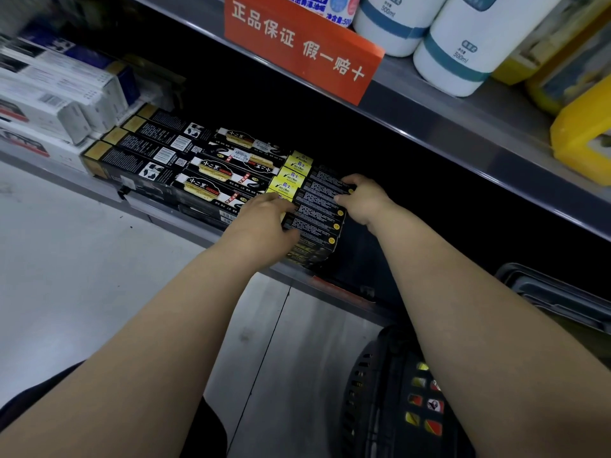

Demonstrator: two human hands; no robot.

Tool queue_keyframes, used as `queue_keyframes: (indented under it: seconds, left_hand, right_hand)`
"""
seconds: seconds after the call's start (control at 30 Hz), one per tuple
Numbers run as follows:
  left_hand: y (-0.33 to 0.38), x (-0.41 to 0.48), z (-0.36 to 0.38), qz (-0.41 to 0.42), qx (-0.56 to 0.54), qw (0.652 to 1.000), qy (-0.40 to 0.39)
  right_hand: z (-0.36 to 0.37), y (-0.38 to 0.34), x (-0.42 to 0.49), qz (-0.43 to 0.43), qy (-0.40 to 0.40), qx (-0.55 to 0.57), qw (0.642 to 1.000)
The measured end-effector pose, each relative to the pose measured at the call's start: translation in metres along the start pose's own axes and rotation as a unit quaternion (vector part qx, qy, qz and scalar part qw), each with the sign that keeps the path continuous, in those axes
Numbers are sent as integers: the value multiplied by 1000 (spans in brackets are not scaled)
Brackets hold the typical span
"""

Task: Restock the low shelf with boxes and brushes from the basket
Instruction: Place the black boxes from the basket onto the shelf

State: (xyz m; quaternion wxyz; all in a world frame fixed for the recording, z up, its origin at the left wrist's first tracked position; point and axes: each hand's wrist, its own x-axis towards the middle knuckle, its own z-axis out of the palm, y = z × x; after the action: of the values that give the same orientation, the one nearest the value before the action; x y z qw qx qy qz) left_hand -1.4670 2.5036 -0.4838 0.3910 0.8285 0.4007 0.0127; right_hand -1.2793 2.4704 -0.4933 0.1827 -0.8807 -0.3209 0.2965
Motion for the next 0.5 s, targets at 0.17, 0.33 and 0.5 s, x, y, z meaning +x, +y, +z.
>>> queue_keyframes:
  seconds: [0.17,0.33,0.5]
  left_hand:
    - [8,-2,-6,18,-8,1000,15]
    - [30,-13,-17,49,-78,996,18]
    - [70,-34,-25,132,-117,984,8]
  right_hand:
    - [-3,-4,-5,19,-4,-2,1000]
    - [-31,-13,-27,15,-1,-96,995]
    - [-69,-17,-90,-63,-39,59,995]
